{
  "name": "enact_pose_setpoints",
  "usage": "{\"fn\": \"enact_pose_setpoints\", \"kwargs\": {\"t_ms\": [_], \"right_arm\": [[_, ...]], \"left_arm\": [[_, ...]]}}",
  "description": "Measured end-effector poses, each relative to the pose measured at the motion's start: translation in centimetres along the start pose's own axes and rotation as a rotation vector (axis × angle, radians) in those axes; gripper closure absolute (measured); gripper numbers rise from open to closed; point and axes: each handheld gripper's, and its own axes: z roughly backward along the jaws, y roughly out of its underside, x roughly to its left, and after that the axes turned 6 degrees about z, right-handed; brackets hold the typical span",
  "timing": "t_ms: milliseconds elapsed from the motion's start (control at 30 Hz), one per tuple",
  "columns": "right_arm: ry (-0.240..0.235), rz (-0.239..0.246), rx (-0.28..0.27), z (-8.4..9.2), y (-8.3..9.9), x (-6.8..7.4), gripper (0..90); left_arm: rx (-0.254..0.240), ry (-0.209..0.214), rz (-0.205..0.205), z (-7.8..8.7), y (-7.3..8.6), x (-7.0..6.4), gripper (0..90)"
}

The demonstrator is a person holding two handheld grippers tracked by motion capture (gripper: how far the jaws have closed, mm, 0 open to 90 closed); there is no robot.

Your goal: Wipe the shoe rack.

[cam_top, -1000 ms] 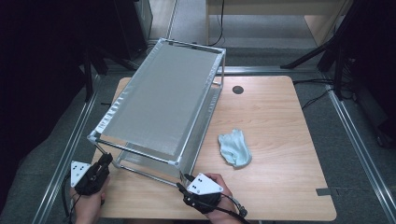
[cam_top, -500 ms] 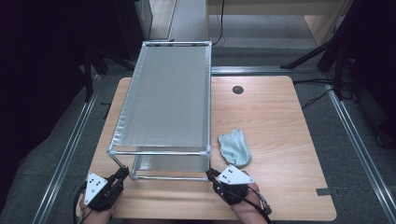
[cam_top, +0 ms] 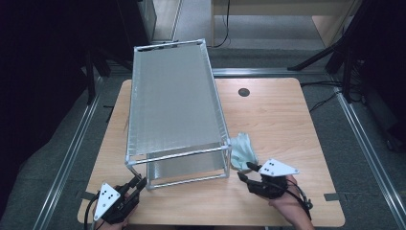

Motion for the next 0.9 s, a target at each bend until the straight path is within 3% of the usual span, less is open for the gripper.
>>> {"fn": "enact_pose_setpoints", "kwargs": {"t_ms": [67, 100, 167, 200, 233, 333, 367, 433, 467, 533, 567, 600, 633, 667, 867, 900], "right_arm": [[0.027, -0.026, -0.007, 0.2, 0.1, -0.6, 50.3], [0.124, -0.083, -0.001, -0.1, 0.1, -1.4, 47.7], [0.220, -0.101, 0.035, -1.3, -0.1, -1.6, 44.7], [0.220, -0.101, 0.035, -1.3, -0.1, -1.6, 44.7], [0.264, -0.117, 0.072, -2.8, -0.5, -1.7, 42.1], [0.287, -0.145, 0.092, -4.2, -0.6, -2.0, 41.2], [0.301, -0.169, 0.127, -5.4, -0.6, -2.3, 41.1], [0.302, -0.172, 0.144, -5.9, -0.4, -2.4, 41.4], [0.279, -0.145, 0.174, -6.5, -0.1, -2.4, 47.0], [0.276, -0.134, 0.181, -6.5, 0.0, -2.3, 50.3], [0.249, -0.134, 0.176, -6.3, 0.2, -2.3, 61.0], [0.249, -0.134, 0.176, -6.3, 0.2, -2.3, 61.0], [0.236, -0.138, 0.176, -6.2, 0.2, -2.3, 68.3], [0.223, -0.152, 0.178, -5.8, 0.3, -2.5, 81.0], [0.180, -0.148, 0.190, -4.0, 0.7, -2.3, 83.4], [0.155, -0.154, 0.146, -2.4, 1.0, -2.1, 83.4]], "left_arm": [[0.002, -0.005, 0.003, 0.0, 0.0, 0.0, 78.9], [0.005, 0.002, -0.004, 0.0, 0.0, -0.1, 80.5], [0.007, 0.012, -0.012, 0.0, 0.1, -0.2, 80.5], [0.007, 0.012, -0.012, 0.0, 0.1, -0.2, 80.4], [0.010, 0.025, -0.023, 0.0, 0.1, -0.4, 79.7], [0.012, 0.043, -0.035, 0.2, 0.2, -0.7, 76.1], [0.002, 0.049, -0.029, 0.3, 0.1, -0.9, 71.8], [-0.005, 0.048, -0.021, 0.3, 0.0, -0.9, 69.2], [-0.020, 0.051, -0.004, 0.3, -0.1, -1.0, 69.7], [-0.023, 0.046, -0.012, 0.3, -0.1, -1.1, 72.2], [-0.024, 0.039, -0.016, 0.2, -0.1, -1.2, 75.0], [-0.024, 0.037, -0.013, 0.2, -0.1, -1.2, 75.0], [-0.021, 0.037, -0.015, 0.2, -0.1, -1.4, 77.6], [-0.018, 0.043, -0.020, 0.1, -0.1, -1.5, 80.1], [-0.012, 0.058, -0.031, -0.2, 0.0, -2.6, 80.7], [-0.020, 0.051, -0.018, -0.4, 0.0, -3.1, 80.7]]}}
